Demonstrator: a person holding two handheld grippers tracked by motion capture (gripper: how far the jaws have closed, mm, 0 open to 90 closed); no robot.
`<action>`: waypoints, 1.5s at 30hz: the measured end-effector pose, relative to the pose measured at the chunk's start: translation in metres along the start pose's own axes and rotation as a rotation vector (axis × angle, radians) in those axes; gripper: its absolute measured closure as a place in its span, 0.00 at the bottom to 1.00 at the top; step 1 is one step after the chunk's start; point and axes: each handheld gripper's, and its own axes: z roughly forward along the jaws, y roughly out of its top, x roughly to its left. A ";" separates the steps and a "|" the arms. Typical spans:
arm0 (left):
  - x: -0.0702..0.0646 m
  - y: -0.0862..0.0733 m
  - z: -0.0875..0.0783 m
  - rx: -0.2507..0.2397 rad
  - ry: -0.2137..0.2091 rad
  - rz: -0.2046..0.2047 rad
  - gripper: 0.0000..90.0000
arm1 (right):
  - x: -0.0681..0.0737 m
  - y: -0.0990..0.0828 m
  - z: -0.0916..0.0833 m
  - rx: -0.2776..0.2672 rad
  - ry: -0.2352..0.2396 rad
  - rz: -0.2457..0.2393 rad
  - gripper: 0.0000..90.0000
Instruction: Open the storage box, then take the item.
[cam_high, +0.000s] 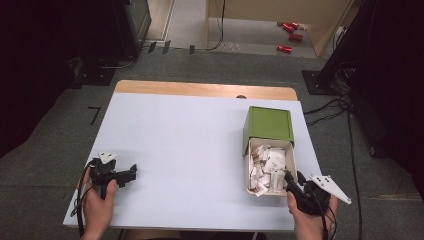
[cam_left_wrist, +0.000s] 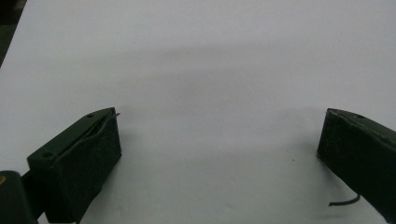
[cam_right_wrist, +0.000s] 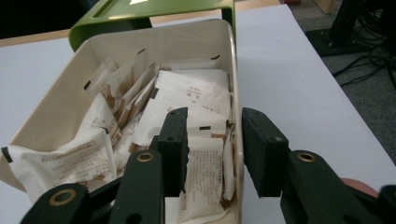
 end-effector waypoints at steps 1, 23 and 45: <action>0.000 0.000 0.000 0.000 0.000 0.000 0.00 | 0.001 0.001 0.000 -0.005 -0.004 -0.003 0.66; 0.000 0.000 0.000 0.000 0.000 -0.001 0.00 | 0.026 0.016 -0.009 -0.047 0.058 -0.013 0.61; 0.000 0.000 0.000 0.000 0.000 0.000 0.00 | 0.058 -0.004 0.006 0.035 0.254 -0.071 0.66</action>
